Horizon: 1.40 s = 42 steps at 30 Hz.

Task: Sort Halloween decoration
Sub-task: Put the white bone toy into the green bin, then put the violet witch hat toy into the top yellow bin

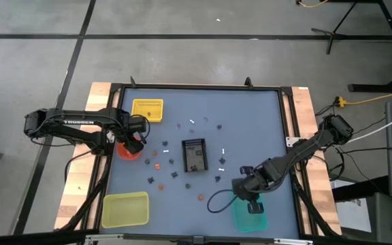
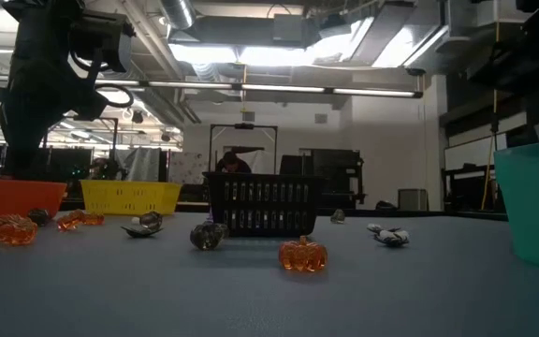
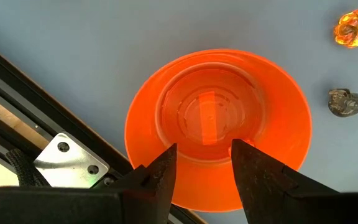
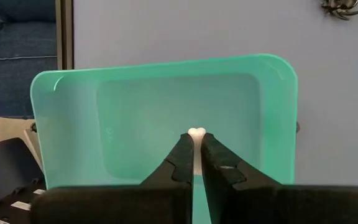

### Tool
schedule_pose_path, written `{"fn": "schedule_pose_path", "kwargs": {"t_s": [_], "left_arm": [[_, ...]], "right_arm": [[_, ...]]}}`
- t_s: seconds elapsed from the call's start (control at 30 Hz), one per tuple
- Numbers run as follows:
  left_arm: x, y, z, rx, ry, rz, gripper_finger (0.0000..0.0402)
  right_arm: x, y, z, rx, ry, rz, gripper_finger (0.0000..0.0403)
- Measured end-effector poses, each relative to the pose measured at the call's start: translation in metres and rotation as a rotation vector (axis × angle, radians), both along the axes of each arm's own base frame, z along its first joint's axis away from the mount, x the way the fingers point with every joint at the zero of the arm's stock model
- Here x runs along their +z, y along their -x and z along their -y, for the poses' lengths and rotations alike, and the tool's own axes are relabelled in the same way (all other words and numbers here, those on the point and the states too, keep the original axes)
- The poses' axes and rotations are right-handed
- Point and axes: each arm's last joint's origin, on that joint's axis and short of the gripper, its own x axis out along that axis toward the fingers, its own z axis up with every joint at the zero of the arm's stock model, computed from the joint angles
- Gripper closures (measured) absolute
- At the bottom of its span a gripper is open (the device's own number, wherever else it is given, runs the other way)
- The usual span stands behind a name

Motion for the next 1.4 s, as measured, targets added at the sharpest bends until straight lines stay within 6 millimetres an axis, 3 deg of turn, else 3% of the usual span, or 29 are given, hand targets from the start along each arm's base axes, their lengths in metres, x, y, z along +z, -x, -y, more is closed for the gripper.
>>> {"fn": "schedule_pose_path", "kwargs": {"t_s": [0.57, 1.03, 1.4], "left_arm": [[0.0, 0.0, 0.0, -0.001, 0.0, 0.0, 0.0266], [0.0, -0.001, 0.0, 0.002, -0.003, 0.015, 0.0266], [0.002, -0.02, -0.002, -0.002, 0.047, 0.226, 0.0266]], "right_arm": [[0.0, 0.0, 0.0, -0.001, 0.002, 0.002, 0.0244], [0.0, 0.0, 0.0, -0.002, 0.006, 0.004, 0.0236], [0.0, 0.0, 0.0, -0.002, 0.007, 0.004, 0.0237]]}}
